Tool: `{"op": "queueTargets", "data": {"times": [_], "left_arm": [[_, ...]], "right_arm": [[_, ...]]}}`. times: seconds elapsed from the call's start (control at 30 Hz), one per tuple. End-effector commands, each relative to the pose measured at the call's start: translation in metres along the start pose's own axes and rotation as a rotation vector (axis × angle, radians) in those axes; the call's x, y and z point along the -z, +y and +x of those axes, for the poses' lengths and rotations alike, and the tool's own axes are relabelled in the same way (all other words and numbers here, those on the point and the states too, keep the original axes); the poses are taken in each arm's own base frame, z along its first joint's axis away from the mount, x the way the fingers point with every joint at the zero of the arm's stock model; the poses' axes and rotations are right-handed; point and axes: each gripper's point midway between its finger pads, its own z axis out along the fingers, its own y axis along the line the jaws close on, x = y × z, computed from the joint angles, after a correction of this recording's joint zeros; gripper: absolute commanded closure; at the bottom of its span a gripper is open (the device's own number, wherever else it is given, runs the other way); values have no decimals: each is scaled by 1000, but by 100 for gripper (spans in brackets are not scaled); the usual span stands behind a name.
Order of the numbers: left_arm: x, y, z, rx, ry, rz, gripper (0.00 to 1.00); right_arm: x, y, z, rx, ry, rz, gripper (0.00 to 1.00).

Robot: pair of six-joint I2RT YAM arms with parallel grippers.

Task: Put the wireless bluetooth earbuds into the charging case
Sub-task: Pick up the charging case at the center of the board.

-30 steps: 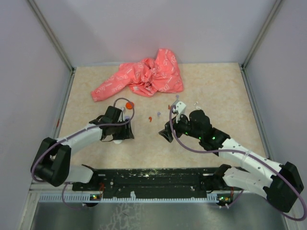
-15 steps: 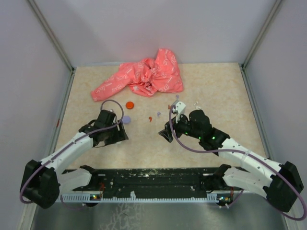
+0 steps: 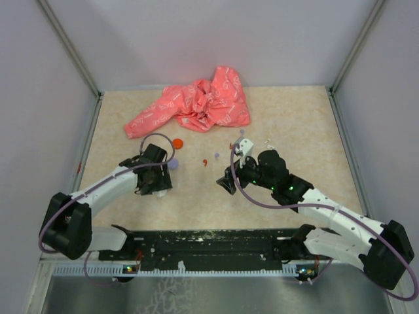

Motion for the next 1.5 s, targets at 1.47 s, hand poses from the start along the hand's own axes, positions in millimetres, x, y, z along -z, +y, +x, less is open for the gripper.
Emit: {"op": "queueTargets", "data": {"times": [1.47], "left_arm": [[65, -106, -74, -512, -500, 353, 63]], "right_arm": [[-3, 3, -41, -81, -2, -25, 23]]}}
